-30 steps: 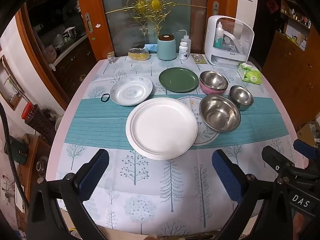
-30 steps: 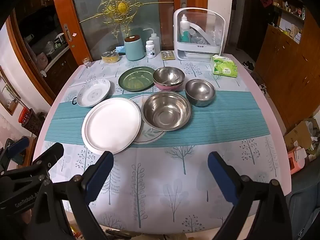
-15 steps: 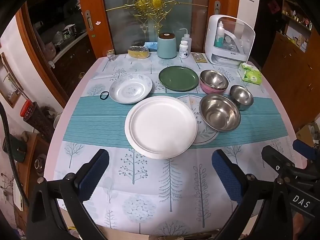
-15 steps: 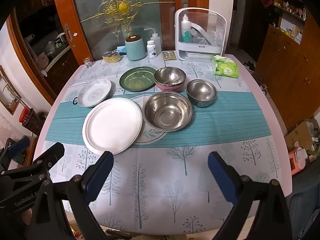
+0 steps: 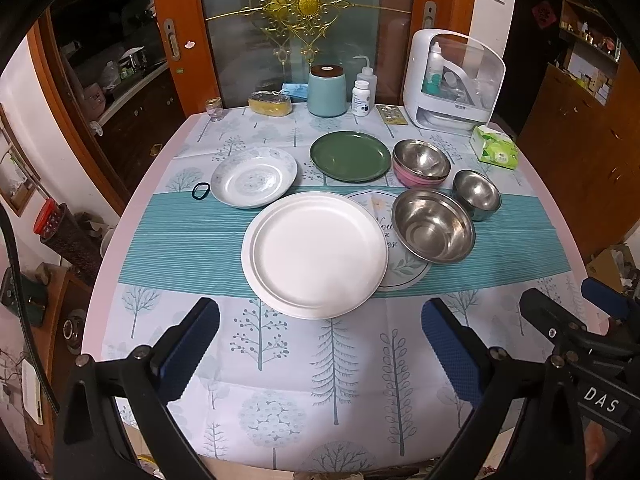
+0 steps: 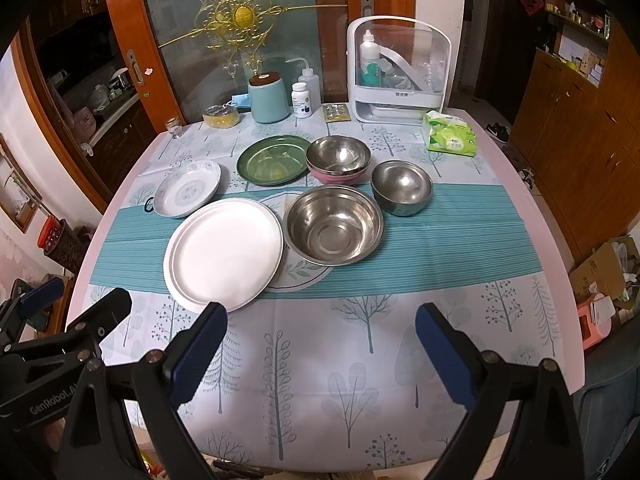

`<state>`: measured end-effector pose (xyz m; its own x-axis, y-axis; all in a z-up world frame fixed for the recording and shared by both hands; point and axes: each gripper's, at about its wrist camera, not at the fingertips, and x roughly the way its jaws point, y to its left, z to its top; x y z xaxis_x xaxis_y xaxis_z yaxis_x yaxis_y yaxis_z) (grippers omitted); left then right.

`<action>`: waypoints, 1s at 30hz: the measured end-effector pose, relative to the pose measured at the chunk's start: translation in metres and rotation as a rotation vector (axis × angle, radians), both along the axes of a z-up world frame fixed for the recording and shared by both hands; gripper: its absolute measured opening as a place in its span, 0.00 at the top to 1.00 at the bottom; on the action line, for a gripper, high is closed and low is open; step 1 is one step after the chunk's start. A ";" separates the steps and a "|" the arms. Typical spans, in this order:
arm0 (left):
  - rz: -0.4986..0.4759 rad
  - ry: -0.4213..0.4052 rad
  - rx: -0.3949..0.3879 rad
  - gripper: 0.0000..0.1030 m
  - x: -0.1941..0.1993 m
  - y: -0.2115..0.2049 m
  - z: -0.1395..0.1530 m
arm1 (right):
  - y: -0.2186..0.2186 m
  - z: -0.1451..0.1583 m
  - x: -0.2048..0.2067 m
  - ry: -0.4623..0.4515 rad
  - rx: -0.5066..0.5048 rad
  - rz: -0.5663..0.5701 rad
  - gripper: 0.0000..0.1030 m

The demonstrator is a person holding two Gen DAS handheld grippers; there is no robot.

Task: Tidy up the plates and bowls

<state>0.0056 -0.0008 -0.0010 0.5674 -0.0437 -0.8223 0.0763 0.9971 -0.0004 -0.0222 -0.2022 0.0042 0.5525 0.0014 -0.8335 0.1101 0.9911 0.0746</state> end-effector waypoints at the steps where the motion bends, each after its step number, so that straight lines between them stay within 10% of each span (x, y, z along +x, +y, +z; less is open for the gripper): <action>1: 0.000 0.000 0.001 0.03 0.000 0.000 0.000 | 0.000 0.000 0.000 0.000 0.000 0.000 0.06; 30: -0.010 0.018 -0.016 0.03 0.001 -0.001 -0.006 | -0.003 0.003 0.002 0.002 0.003 -0.005 0.07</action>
<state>0.0063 -0.0020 -0.0075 0.5519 -0.0629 -0.8315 0.0865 0.9961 -0.0180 -0.0199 -0.2054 0.0077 0.5505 0.0016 -0.8348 0.1151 0.9903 0.0778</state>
